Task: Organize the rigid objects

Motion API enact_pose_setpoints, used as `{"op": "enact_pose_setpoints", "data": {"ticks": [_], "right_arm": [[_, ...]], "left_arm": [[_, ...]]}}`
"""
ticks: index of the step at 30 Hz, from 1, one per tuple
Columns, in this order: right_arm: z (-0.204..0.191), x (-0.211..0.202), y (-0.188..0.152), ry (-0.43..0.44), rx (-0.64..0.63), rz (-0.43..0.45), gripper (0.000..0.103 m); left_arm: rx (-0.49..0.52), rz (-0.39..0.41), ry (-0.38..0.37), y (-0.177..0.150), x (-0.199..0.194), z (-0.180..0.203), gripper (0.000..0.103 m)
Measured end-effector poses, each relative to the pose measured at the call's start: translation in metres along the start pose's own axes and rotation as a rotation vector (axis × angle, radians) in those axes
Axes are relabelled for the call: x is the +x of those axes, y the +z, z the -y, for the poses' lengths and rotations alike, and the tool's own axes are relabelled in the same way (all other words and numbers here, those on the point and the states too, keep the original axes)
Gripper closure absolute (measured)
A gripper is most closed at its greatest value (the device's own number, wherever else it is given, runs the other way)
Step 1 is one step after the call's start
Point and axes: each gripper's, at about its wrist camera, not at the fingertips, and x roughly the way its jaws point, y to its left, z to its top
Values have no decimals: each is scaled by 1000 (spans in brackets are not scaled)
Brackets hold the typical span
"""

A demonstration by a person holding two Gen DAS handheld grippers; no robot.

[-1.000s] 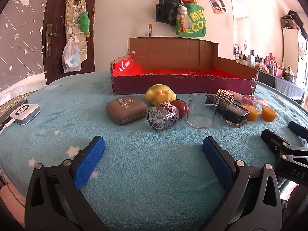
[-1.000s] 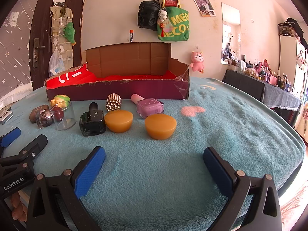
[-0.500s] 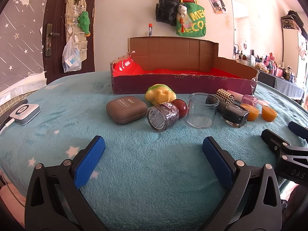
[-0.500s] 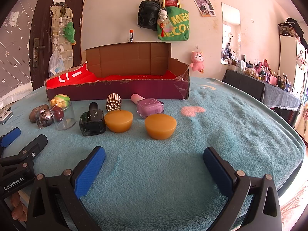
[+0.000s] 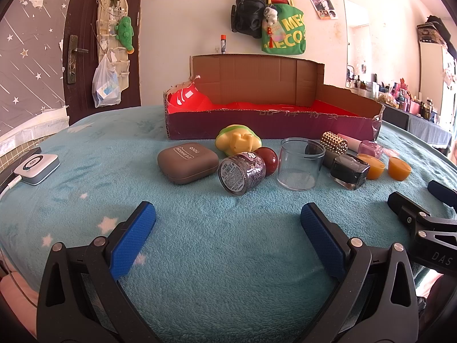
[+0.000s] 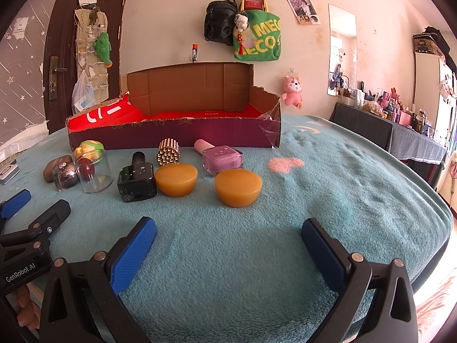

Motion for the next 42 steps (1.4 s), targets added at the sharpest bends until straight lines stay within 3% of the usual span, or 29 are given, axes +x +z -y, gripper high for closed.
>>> {"op": "enact_pose_setpoints", "data": {"ticks": [35,42], "right_arm": [[0,0,0,-1,1,1,0],[0,0,4,10,4,-26,0]], "left_arm": [[-1,-2,-1,-1,1,0,0],[4,-36,-7,4,3,-1,0]]}}
